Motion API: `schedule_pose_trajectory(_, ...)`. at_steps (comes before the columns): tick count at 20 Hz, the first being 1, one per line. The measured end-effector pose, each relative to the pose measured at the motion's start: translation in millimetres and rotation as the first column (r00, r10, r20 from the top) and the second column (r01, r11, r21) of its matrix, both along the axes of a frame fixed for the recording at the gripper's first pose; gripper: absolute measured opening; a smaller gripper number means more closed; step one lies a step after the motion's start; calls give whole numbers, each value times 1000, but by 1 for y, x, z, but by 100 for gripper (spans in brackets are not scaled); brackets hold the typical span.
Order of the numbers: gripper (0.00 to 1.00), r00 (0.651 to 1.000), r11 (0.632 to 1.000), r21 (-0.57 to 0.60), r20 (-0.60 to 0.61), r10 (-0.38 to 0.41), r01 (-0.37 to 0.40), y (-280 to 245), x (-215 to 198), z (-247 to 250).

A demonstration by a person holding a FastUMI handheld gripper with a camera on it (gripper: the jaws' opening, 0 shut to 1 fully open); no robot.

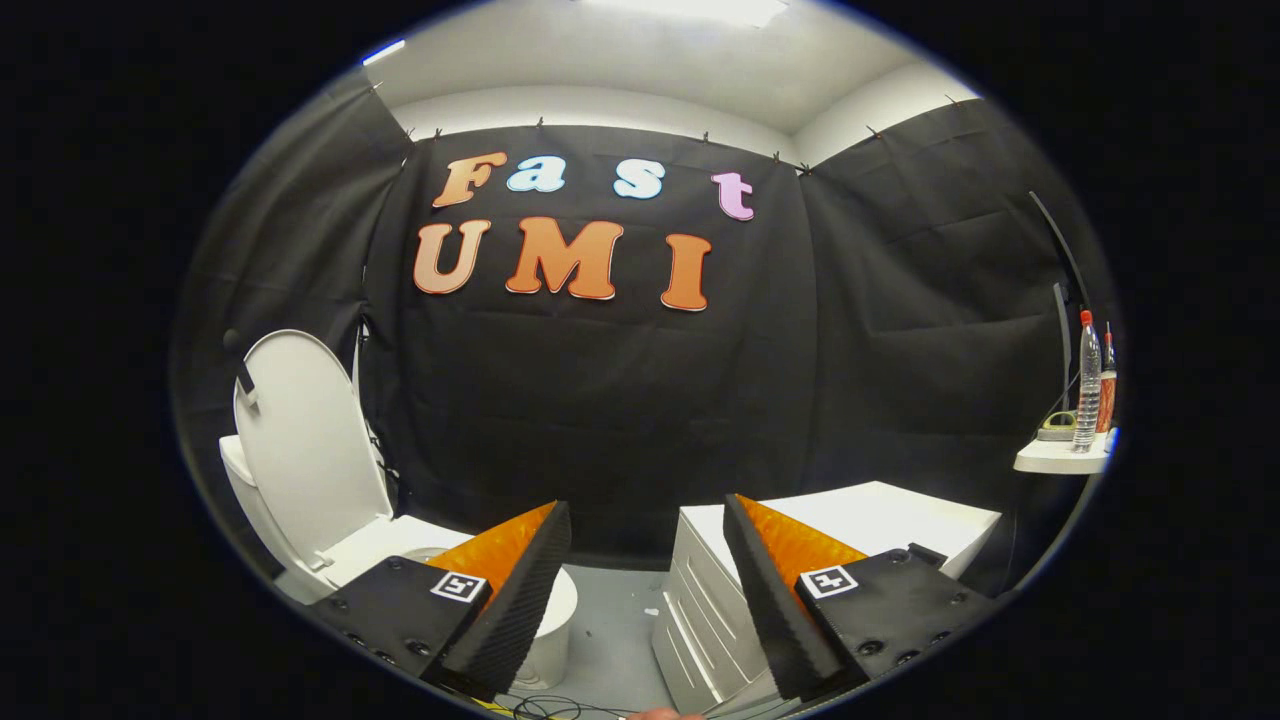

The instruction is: Open the toilet lid.

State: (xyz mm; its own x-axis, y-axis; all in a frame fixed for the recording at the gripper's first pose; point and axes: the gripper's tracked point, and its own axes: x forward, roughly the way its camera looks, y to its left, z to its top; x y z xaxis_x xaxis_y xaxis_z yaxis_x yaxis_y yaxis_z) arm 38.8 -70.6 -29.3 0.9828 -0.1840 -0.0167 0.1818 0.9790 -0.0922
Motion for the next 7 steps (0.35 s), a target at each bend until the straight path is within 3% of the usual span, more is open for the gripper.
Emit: schedule_pose_trajectory(7, 98, 1000, 1000, 8, -10, -9, 9, -3, 1, -1)
